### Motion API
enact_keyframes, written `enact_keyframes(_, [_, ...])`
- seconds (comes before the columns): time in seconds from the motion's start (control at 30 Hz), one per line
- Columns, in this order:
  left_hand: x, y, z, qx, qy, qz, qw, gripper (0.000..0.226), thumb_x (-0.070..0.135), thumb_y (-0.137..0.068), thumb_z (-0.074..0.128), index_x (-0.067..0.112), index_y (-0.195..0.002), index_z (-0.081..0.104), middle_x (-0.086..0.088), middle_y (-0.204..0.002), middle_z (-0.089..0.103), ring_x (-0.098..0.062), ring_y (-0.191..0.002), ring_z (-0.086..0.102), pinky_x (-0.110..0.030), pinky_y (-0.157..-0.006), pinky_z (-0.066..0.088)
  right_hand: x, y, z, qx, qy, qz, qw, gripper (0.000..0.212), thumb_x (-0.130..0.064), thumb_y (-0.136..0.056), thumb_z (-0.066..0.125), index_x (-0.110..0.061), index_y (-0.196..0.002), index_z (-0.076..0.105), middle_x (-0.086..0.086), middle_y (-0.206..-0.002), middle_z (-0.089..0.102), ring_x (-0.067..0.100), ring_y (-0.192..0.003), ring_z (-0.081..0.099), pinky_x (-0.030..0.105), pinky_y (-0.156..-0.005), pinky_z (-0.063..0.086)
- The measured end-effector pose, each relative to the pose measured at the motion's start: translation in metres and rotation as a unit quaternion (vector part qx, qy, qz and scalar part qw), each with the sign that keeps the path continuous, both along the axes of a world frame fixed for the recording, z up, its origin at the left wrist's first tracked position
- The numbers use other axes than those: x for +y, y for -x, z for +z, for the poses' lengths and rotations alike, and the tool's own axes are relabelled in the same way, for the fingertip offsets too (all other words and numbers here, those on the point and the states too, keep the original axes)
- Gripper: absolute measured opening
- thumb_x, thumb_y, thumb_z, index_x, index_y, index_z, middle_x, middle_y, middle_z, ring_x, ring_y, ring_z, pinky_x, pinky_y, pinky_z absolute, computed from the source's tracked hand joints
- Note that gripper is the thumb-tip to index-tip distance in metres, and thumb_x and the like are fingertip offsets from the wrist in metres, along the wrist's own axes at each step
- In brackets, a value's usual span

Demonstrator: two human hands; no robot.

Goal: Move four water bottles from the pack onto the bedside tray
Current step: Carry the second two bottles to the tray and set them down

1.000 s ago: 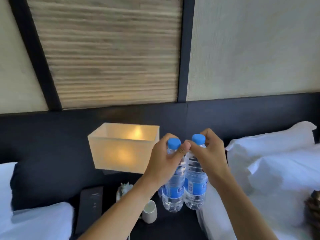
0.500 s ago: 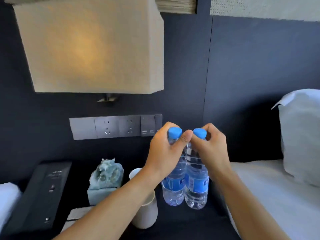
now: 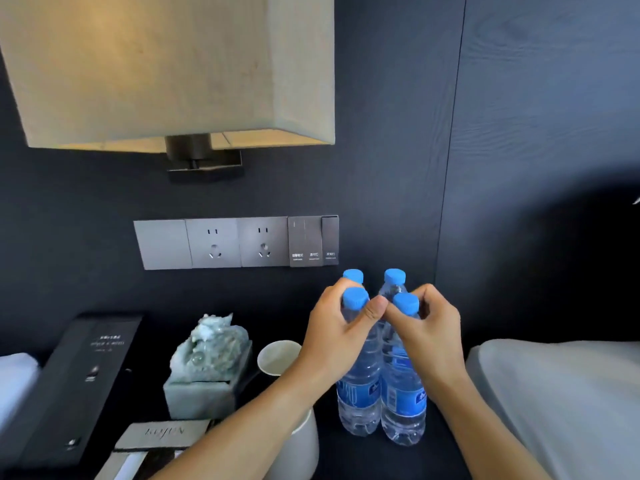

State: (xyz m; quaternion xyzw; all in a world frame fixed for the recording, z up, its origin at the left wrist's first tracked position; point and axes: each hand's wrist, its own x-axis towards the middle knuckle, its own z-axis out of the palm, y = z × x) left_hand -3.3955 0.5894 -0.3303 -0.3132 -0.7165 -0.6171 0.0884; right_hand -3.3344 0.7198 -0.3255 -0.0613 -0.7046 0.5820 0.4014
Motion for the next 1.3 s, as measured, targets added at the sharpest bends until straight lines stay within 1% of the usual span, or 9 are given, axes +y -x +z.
enact_keyframes(0.1, [0.002,0.001,-0.006,0.019,0.000,0.006,1.000,0.063,0.079,-0.077,0.063,0.018,-0.092,0.063,-0.010,-0.092,0.066,-0.020,-0.082,0.062,-0.038,-0.077,0.055,0.005,0.006,-0.006,0.010,-0.003,0.004,1.000,0.032,-0.020,-0.081,0.083,-0.015,-0.072,0.053,0.000,-0.065,0.057,0.007,-0.056,0.050,0.017,-0.052,0.046])
enact_keyframes(0.33, [0.006,0.013,-0.008,0.030,0.027,0.032,0.999,0.048,0.070,-0.084,0.062,0.024,-0.096,0.066,-0.007,-0.101,0.070,-0.024,-0.099,0.068,-0.049,-0.091,0.056,0.010,0.013,-0.012,0.049,0.003,0.033,0.998,0.029,-0.022,-0.083,0.082,-0.012,-0.075,0.056,-0.005,-0.068,0.057,0.004,-0.061,0.050,0.016,-0.057,0.047])
enact_keyframes(0.53, [0.008,0.012,-0.018,0.050,0.009,0.051,0.997,0.068,0.078,-0.078,0.061,0.022,-0.116,0.065,-0.003,-0.115,0.066,-0.020,-0.109,0.066,-0.045,-0.096,0.056,0.009,0.009,-0.020,0.070,-0.006,0.043,0.997,0.017,-0.026,-0.087,0.078,-0.016,-0.092,0.065,-0.009,-0.082,0.068,-0.003,-0.072,0.062,0.013,-0.067,0.050])
enact_keyframes(0.7, [-0.002,0.006,-0.010,0.117,0.043,0.092,0.988,0.060,0.071,-0.078,0.061,0.025,-0.116,0.059,0.006,-0.117,0.058,-0.018,-0.110,0.057,-0.030,-0.093,0.051,0.018,0.007,-0.023,0.037,-0.036,0.038,0.998,0.042,-0.044,-0.080,0.081,-0.022,-0.107,0.059,0.002,-0.104,0.069,0.016,-0.093,0.068,0.032,-0.080,0.057])
enact_keyframes(0.8, [-0.012,0.008,-0.006,0.130,0.064,0.092,0.985,0.044,0.058,-0.082,0.071,0.027,-0.112,0.062,0.007,-0.109,0.068,-0.015,-0.098,0.064,-0.036,-0.087,0.056,0.023,0.003,-0.018,0.029,-0.086,-0.020,0.996,0.049,-0.050,-0.074,0.084,-0.020,-0.102,0.057,0.006,-0.092,0.061,0.013,-0.077,0.055,0.037,-0.074,0.054])
enact_keyframes(0.93, [-0.014,0.011,-0.004,0.122,0.072,0.118,0.983,0.036,0.054,-0.077,0.075,0.031,-0.104,0.066,0.006,-0.095,0.073,-0.018,-0.084,0.067,-0.046,-0.079,0.059,0.024,-0.003,-0.010,0.009,-0.140,-0.059,0.988,0.043,-0.046,-0.075,0.085,-0.014,-0.090,0.060,-0.005,-0.079,0.064,0.006,-0.067,0.054,0.024,-0.065,0.048])
enact_keyframes(1.1, [-0.013,0.010,-0.001,0.124,0.081,0.125,0.981,0.036,0.057,-0.076,0.074,0.034,-0.102,0.067,0.006,-0.092,0.071,-0.018,-0.081,0.066,-0.049,-0.079,0.059,0.035,-0.014,-0.002,-0.027,-0.151,0.001,0.988,0.023,-0.037,-0.079,0.084,-0.021,-0.091,0.072,-0.003,-0.086,0.078,0.011,-0.079,0.073,0.031,-0.079,0.061])
enact_keyframes(1.2, [-0.014,0.010,-0.003,0.131,0.086,0.134,0.979,0.038,0.059,-0.077,0.072,0.035,-0.106,0.067,0.007,-0.095,0.070,-0.017,-0.085,0.066,-0.050,-0.080,0.059,0.038,-0.021,0.000,-0.034,-0.158,0.041,0.986,0.005,-0.029,-0.088,0.075,-0.031,-0.092,0.076,-0.003,-0.090,0.079,0.010,-0.085,0.075,0.037,-0.088,0.061])
enact_keyframes(1.3, [-0.014,0.009,-0.002,0.134,0.090,0.139,0.977,0.037,0.058,-0.079,0.073,0.036,-0.108,0.067,0.008,-0.098,0.070,-0.015,-0.088,0.066,-0.049,-0.081,0.059,0.036,-0.021,0.000,-0.047,-0.200,0.012,0.979,0.012,-0.036,-0.089,0.068,-0.042,-0.098,0.072,-0.007,-0.095,0.068,0.013,-0.092,0.069,0.035,-0.091,0.057])
